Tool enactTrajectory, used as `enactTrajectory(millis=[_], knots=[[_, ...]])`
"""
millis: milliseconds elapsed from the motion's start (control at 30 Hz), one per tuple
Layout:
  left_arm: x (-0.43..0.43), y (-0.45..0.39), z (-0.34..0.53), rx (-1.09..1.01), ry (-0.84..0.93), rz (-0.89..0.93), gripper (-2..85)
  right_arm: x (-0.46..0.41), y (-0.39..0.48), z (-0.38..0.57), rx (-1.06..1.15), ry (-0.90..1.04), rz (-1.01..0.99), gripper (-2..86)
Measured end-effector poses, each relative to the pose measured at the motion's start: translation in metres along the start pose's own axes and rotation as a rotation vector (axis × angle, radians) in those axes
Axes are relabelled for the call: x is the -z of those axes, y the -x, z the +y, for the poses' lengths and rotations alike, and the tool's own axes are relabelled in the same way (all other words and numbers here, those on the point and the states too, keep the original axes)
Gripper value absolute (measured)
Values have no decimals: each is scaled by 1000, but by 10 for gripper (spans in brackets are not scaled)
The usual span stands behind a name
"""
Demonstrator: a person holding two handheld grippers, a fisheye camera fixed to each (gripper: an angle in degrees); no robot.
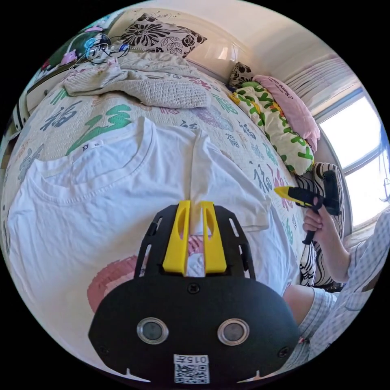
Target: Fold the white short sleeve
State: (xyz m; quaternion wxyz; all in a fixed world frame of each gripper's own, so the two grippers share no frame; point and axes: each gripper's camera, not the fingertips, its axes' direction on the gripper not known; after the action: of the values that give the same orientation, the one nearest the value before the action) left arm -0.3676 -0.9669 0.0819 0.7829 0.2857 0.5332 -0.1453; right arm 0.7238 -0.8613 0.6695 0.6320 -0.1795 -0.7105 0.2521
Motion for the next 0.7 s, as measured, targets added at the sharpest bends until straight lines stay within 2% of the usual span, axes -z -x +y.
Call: enactTrajectory(millis=[233,333,400,467,700], knots=[[17,-4,20,43,-13,-9,45,-26,101,-93,72,-53,52,55],[25,-14,32,47,-3,-17,56,-52,135,-111,21,30,102,50],[32,-21,41,55,-4,-25,59,-58,155,-109,3,83,192,48],[44,-29,51,57,-23,-21,60,-44,196,-93,107,34,177,48],[65,-48,74,51,-37,-36,62,-13,281,-57,250,-27,100,52]])
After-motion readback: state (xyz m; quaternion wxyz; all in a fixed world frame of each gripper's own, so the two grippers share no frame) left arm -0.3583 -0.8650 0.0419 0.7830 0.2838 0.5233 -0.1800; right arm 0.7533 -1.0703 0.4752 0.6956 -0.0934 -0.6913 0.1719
